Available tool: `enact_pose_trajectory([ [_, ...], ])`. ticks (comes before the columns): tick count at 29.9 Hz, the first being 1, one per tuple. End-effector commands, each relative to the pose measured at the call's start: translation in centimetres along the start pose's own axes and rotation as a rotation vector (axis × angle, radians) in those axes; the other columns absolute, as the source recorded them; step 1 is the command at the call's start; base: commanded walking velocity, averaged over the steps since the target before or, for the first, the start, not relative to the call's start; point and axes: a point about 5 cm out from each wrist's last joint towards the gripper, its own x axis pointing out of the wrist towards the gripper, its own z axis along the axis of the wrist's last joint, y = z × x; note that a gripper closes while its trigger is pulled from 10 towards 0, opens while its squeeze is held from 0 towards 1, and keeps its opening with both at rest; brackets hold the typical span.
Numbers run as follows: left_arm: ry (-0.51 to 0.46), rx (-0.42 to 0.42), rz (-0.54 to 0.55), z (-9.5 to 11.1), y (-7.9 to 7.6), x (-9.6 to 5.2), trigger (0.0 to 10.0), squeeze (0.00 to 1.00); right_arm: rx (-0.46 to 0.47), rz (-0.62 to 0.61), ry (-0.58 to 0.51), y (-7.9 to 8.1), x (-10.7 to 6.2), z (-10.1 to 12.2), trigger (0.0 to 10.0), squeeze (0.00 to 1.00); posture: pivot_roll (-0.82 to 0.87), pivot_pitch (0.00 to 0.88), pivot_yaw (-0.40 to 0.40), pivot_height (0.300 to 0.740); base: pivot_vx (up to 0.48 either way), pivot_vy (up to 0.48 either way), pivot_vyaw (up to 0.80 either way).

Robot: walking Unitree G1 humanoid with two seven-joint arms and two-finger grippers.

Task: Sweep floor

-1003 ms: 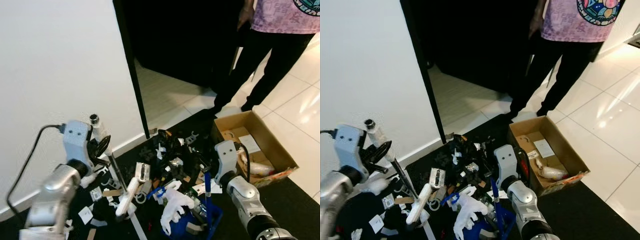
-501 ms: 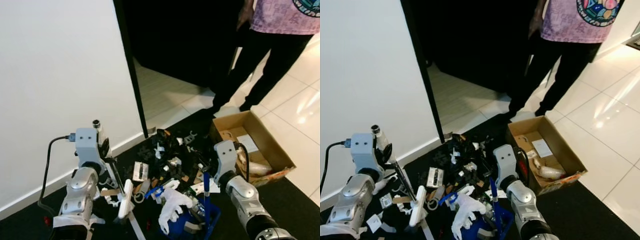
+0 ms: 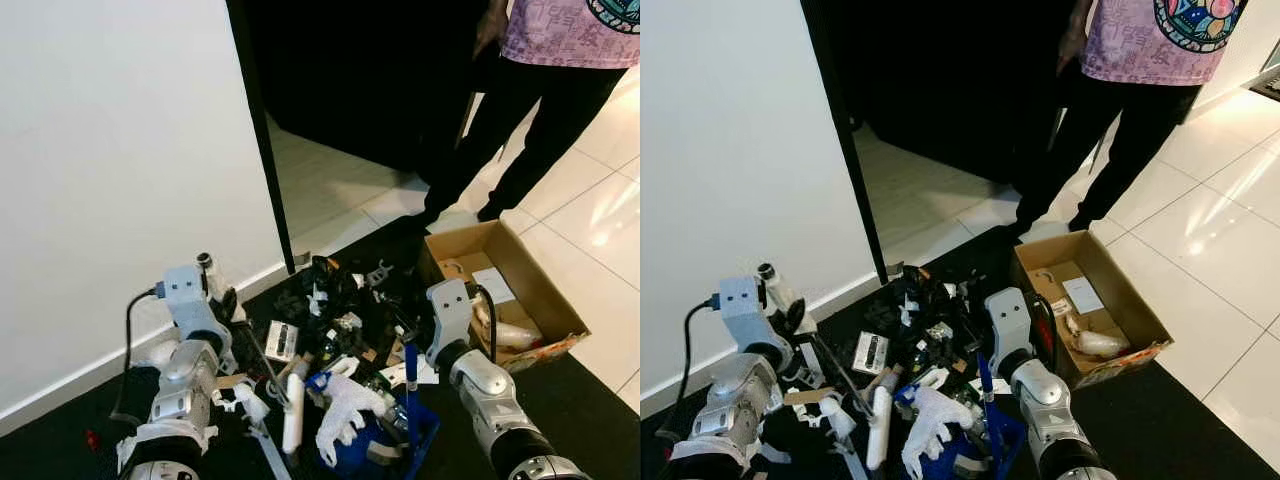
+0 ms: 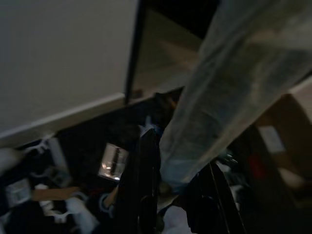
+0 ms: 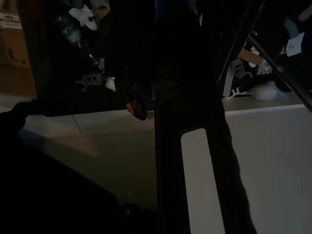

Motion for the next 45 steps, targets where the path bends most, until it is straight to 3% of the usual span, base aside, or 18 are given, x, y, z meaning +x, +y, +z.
enact_pose_trajectory([
  [1,0.067,-0.083,-0.083,-2.2,-1.1,-0.7,10.0,0.00,0.052,0.017,0.043,0.9,-0.5,-1.3,10.0,0.00,0.06,0.279,0.057,0.740,0.000,0.000,0.00],
  [9,0.098,-0.091,-0.265,-2.7,-2.6,-1.5,10.0,0.00,0.051,0.021,0.043,0.9,-0.4,-1.2,10.0,0.00,0.07,0.273,0.057,0.740,0.000,0.000,0.00],
  [11,0.125,0.009,-0.392,-2.5,-3.2,-2.6,10.0,0.00,0.051,0.021,0.045,0.9,-0.4,-1.2,10.0,0.00,0.08,0.270,0.058,0.740,0.000,0.000,0.00],
  [14,0.129,0.023,-0.417,-2.3,-3.3,-2.8,10.0,0.00,0.051,0.021,0.046,0.9,-0.4,-1.3,10.0,0.00,0.08,0.269,0.058,0.740,0.000,0.000,0.00],
  [18,0.120,0.059,-0.463,-1.4,-3.2,-3.6,10.0,0.00,0.050,0.020,0.048,0.8,-0.5,-1.3,10.0,0.00,0.08,0.269,0.060,0.740,0.000,0.000,0.00],
  [23,0.062,0.122,-0.536,1.5,-3.5,-5.0,10.0,0.00,0.048,0.014,0.051,0.6,-0.6,-1.3,10.0,0.00,0.09,0.266,0.062,0.740,0.000,0.000,0.00],
  [26,-0.010,0.199,-0.519,4.0,-3.0,-5.4,10.0,0.00,0.050,0.011,0.051,0.5,-0.6,-1.3,10.0,0.00,0.10,0.263,0.063,0.740,0.000,0.000,0.00],
  [30,-0.060,0.334,-0.425,5.8,-1.7,-5.4,10.0,0.00,0.051,0.009,0.051,0.5,-0.6,-1.4,10.0,0.00,0.11,0.255,0.066,0.740,0.000,0.000,0.00],
  [36,-0.075,0.347,-0.396,6.7,-1.5,-6.4,10.0,0.00,0.057,0.002,0.047,0.5,-0.6,-1.3,10.0,0.00,0.12,0.241,0.070,0.740,0.000,0.000,0.00],
  [45,-0.132,0.384,-0.225,8.6,0.0,-6.8,10.0,0.00,0.053,-0.048,-0.050,-0.3,-0.4,0.2,10.0,0.00,0.14,0.214,0.097,0.740,0.000,0.000,0.00],
])
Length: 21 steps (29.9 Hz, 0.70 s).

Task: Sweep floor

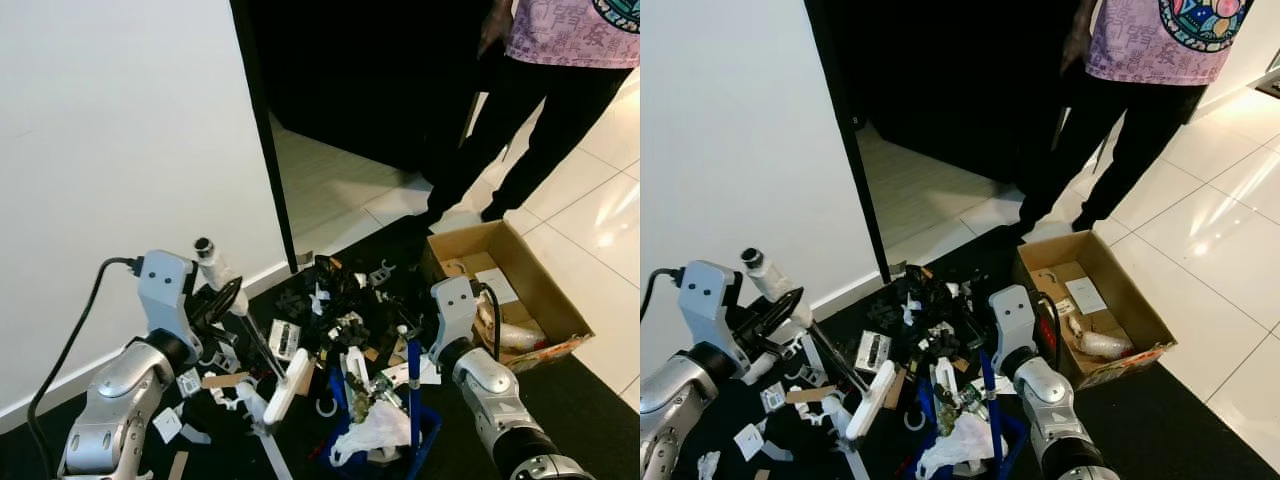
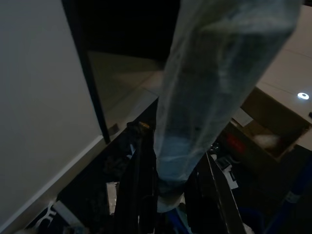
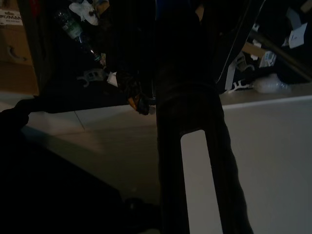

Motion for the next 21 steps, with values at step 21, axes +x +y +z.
enact_pose_trajectory([
  [21,0.031,0.105,0.208,0.2,3.3,0.0,10.0,0.00,-0.105,-0.132,-0.339,-2.4,-1.8,7.3,10.0,0.00,0.10,0.191,0.111,0.740,0.000,0.000,0.00],
])
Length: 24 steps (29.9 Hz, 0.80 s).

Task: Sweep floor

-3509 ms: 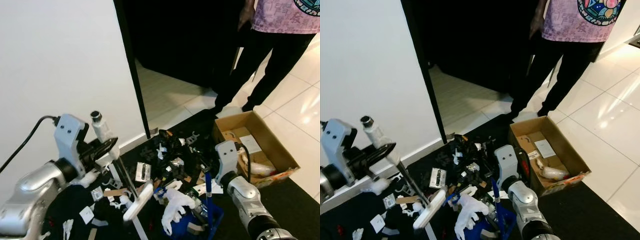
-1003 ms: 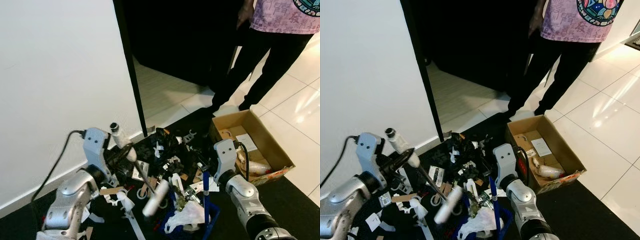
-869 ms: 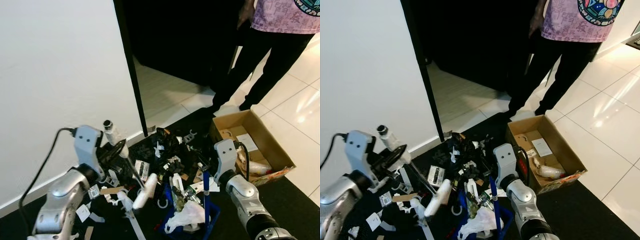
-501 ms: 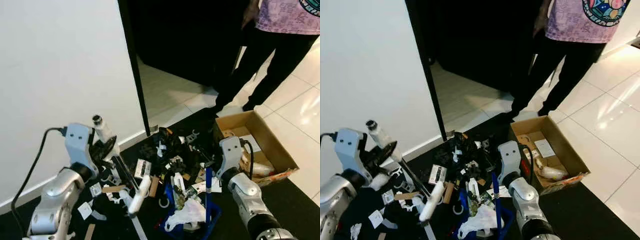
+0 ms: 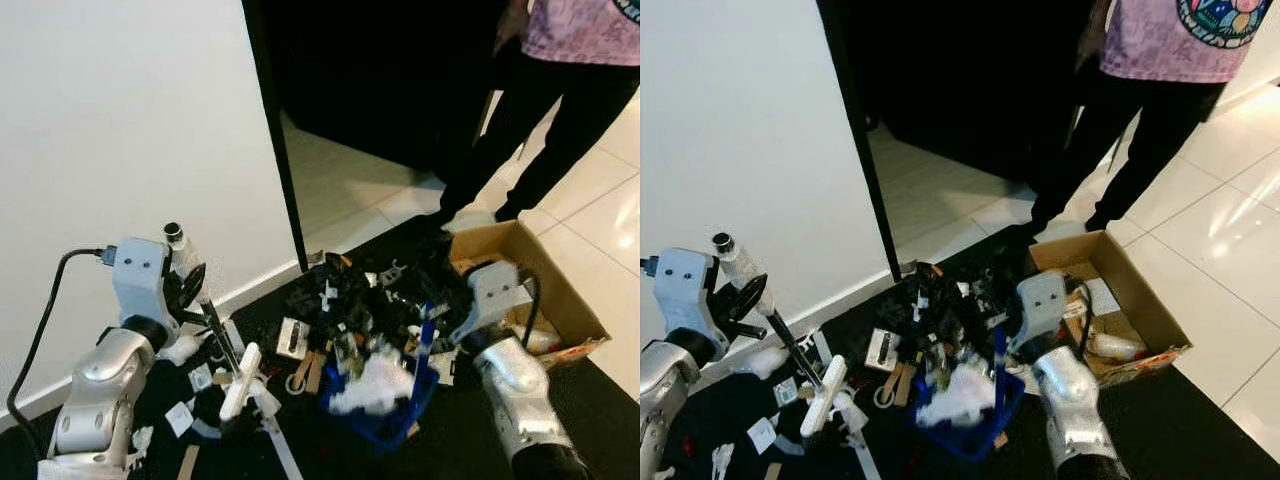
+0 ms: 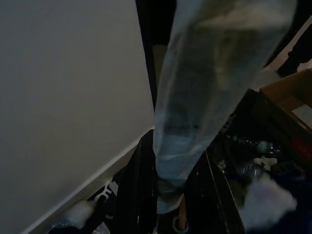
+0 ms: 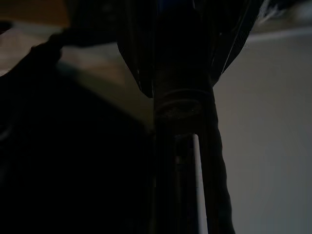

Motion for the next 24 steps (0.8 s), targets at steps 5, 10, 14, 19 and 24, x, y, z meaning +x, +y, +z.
enact_pose_trajectory([
  [5,0.036,0.025,0.027,-1.0,-0.6,0.2,10.0,0.00,0.058,-0.051,-0.089,-0.3,1.4,2.2,10.0,0.00,0.10,0.180,0.103,0.740,0.000,0.000,0.00],
  [10,0.074,0.006,0.014,-2.1,-2.7,0.5,10.0,0.00,0.156,-0.052,-0.123,0.0,2.6,3.0,10.0,0.00,0.10,0.174,0.096,0.740,0.000,0.000,0.00],
  [14,0.083,-0.038,0.014,-2.5,-4.1,0.9,10.0,0.00,0.174,0.004,-0.182,0.6,3.8,4.9,10.0,0.00,0.10,0.167,0.084,0.740,0.000,0.000,0.00],
  [19,0.087,-0.054,0.046,-2.6,-4.1,1.0,10.0,0.00,0.133,0.031,-0.196,0.8,3.9,5.4,10.0,0.00,0.09,0.164,0.080,0.740,0.000,0.000,0.00],
  [24,0.082,-0.061,0.077,-2.6,-3.8,1.0,10.0,0.00,0.105,0.049,-0.210,1.1,3.9,6.0,10.0,0.00,0.09,0.157,0.082,0.740,0.000,0.000,0.00],
])
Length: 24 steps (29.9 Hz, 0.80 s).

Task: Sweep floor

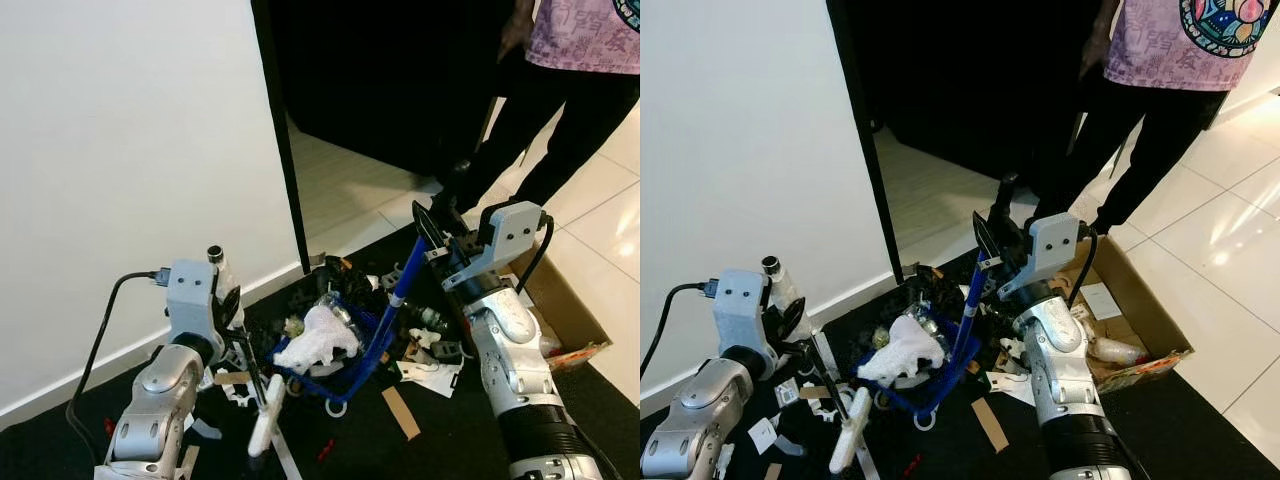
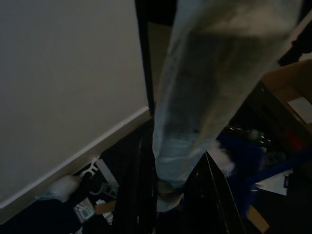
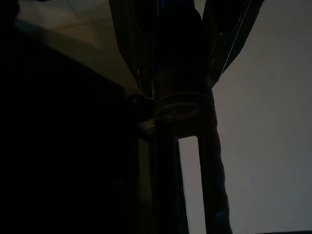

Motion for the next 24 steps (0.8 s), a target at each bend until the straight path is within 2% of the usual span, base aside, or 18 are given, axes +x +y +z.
enact_pose_trajectory([
  [1,0.001,0.001,0.032,-0.1,0.4,-0.1,10.0,0.00,-0.011,0.016,-0.066,0.4,0.4,1.3,10.0,0.00,0.09,0.157,0.082,0.740,0.000,0.000,0.00],
  [8,0.015,0.016,0.052,-0.2,0.2,0.1,10.0,0.00,0.003,0.013,-0.098,0.3,0.9,2.4,10.0,0.00,0.09,0.148,0.084,0.740,0.000,0.000,0.00],
  [17,-0.010,-0.009,0.041,0.0,-0.5,0.1,10.0,0.00,0.050,-0.028,-0.064,-0.2,0.7,1.6,10.0,0.00,0.09,0.147,0.080,0.740,0.000,0.000,0.00],
  [24,-0.012,0.029,0.096,-0.1,-0.4,0.3,10.0,0.00,0.062,-0.032,-0.059,-0.2,0.8,1.5,10.0,0.00,0.09,0.150,0.078,0.740,0.000,0.000,0.00],
])
